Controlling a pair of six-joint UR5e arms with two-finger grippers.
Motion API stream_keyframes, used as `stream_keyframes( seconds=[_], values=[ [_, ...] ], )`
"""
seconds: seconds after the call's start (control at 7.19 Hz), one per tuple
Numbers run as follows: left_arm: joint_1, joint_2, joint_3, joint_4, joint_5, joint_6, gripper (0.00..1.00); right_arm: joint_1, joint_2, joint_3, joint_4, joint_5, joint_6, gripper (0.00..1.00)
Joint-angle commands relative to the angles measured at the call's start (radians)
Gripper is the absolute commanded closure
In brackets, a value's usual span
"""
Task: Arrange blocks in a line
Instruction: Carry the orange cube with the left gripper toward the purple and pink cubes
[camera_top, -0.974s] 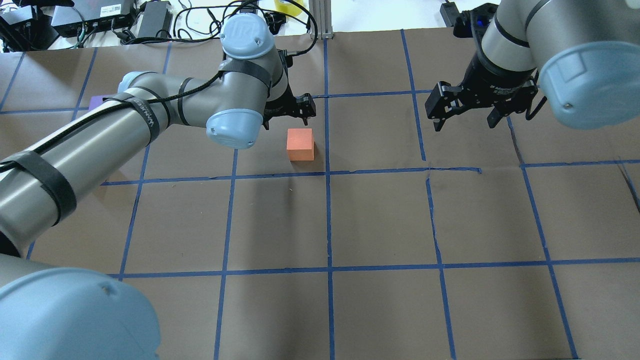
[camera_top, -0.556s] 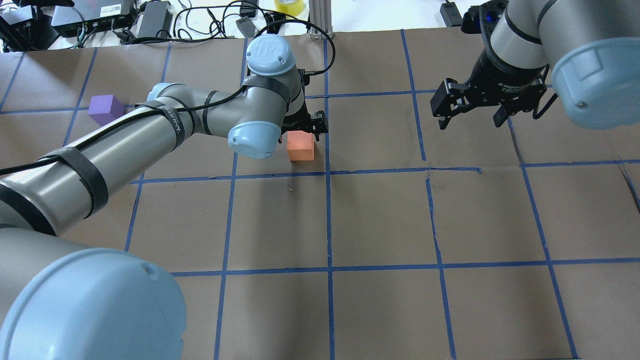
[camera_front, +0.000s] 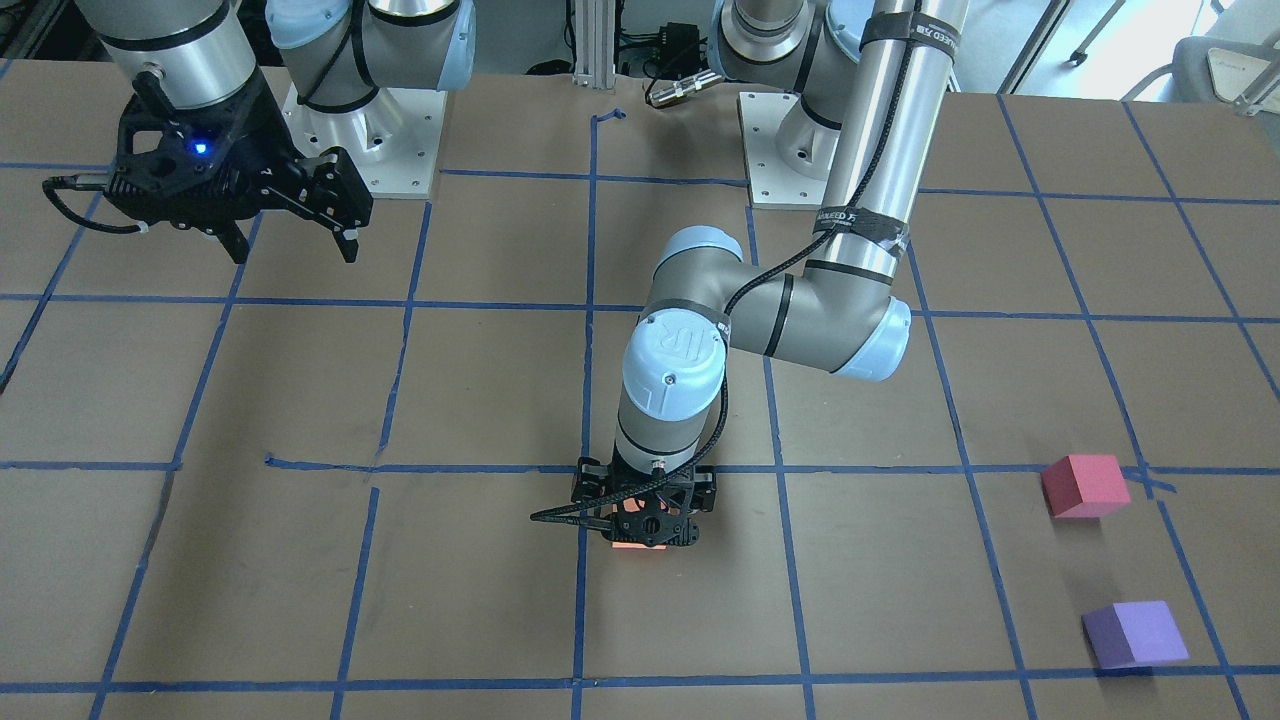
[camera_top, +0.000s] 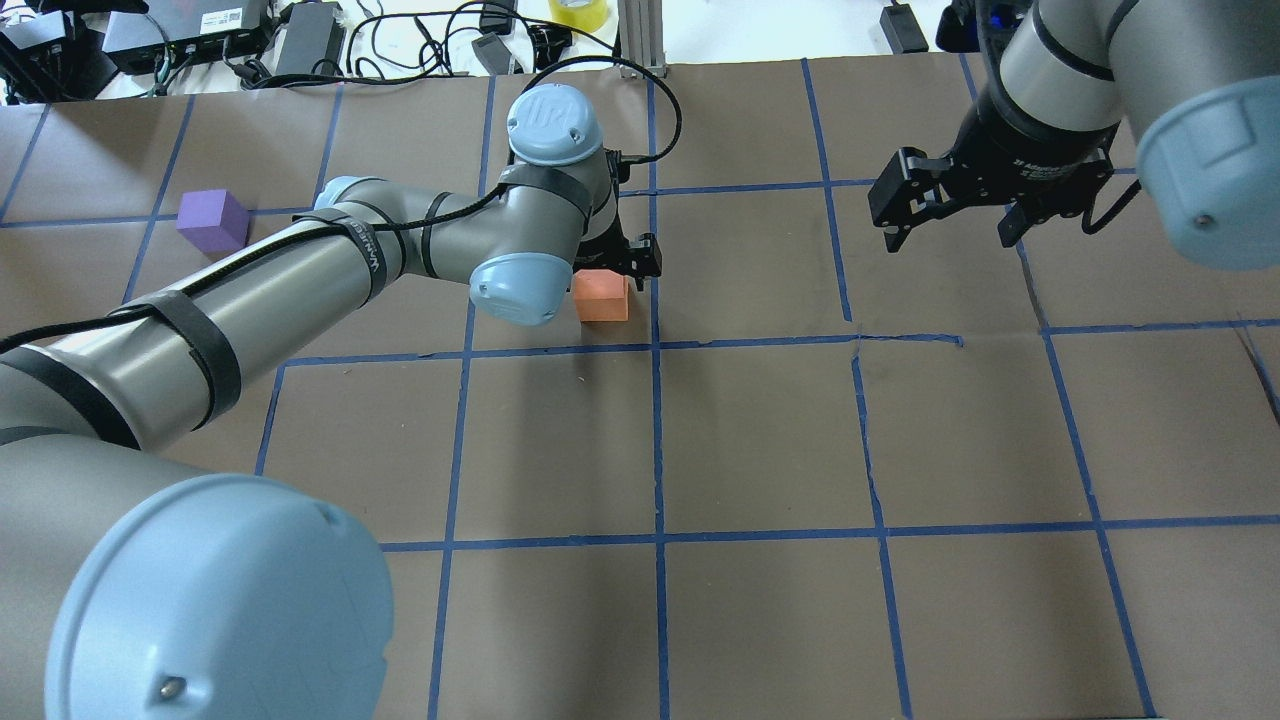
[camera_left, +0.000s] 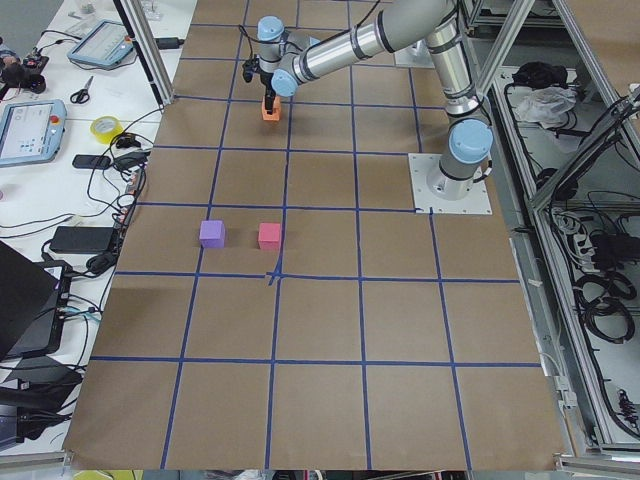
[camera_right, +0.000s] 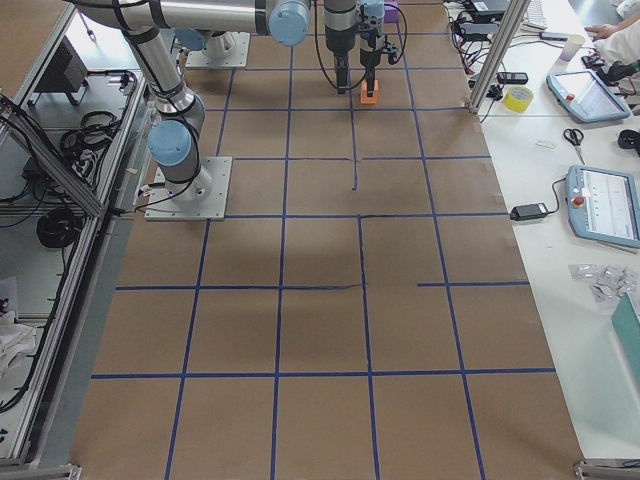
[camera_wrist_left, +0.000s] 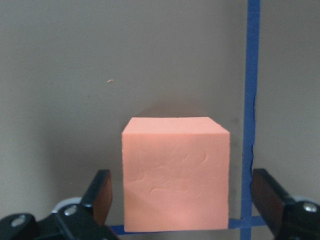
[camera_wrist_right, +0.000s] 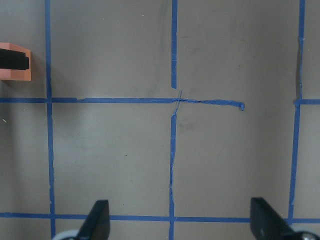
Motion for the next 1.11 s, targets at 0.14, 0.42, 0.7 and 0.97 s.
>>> stream_keyframes(
  seconds=[0.14, 0.42, 0.7, 0.97],
  values=[
    [0.000, -0.010, -0.002, 0.003, 0.029, 0.021, 0.22, 0.001, -0.018, 0.004, 0.008, -0.014, 0.000, 0.00],
    [0.000, -0.010, -0.002, 0.005, 0.032, 0.028, 0.48, 0.000, -0.027, 0.003, 0.043, -0.017, 0.000, 0.00],
    [0.001, 0.012, 0.001, 0.003, 0.035, 0.038, 0.78, 0.000, -0.025, 0.006, 0.045, -0.020, -0.001, 0.00],
    [0.091, 0.036, 0.012, -0.014, 0.034, 0.209, 0.85, 0.000, -0.024, 0.006, 0.045, -0.021, -0.009, 0.00]
  ],
)
